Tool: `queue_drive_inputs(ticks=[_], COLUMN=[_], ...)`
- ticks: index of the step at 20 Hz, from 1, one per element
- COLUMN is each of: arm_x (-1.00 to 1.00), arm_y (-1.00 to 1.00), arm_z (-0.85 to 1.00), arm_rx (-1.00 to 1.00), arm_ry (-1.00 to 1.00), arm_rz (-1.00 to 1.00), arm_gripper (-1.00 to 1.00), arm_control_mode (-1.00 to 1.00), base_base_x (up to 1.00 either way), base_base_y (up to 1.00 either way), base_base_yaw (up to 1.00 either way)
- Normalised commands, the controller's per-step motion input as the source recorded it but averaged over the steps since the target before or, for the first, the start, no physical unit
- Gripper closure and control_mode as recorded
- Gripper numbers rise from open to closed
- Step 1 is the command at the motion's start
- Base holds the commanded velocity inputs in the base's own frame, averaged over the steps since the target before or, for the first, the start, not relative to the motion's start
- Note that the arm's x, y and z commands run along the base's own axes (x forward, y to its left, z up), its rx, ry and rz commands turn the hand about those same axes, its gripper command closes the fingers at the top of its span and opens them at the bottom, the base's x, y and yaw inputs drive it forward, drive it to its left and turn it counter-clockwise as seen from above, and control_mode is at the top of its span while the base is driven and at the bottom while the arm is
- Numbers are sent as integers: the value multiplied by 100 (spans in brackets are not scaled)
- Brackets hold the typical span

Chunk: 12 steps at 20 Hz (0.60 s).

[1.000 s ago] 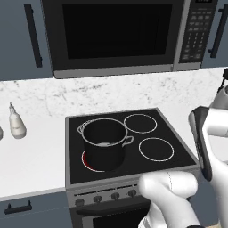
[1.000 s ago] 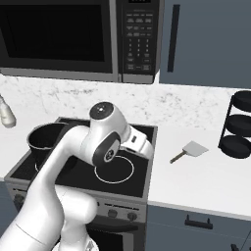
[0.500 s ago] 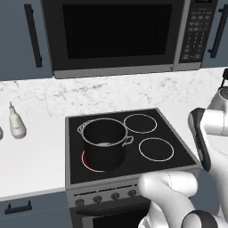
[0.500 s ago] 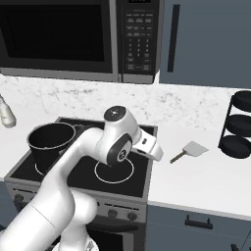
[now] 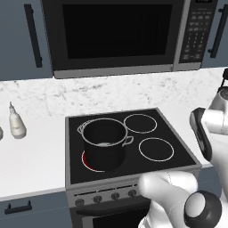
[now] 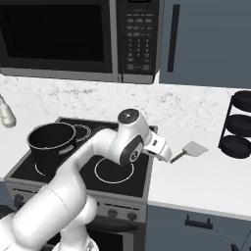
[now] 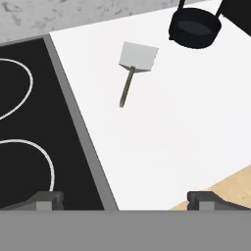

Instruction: Put the onion and broccoli in the pot. Retrieve the spatula and lightly stir the vegetables in the pot.

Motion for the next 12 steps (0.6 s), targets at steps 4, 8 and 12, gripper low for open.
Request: queue_drive_inputs(ticks=[4, 8, 12], arm_x=[14, 24, 39], arm_y=[0, -1, -2], arm_z=[-47, -32, -22], arm_rx=[0, 0, 0], arm_ry=[0, 0, 3], arm_rz=[0, 0, 0], arm_gripper=[-100, -100, -100], arm_control_mode=[-100, -100, -100], base_base_x=[0, 0, 0], base_base_y=[0, 0, 0], base_base_yaw=[0, 0, 0])
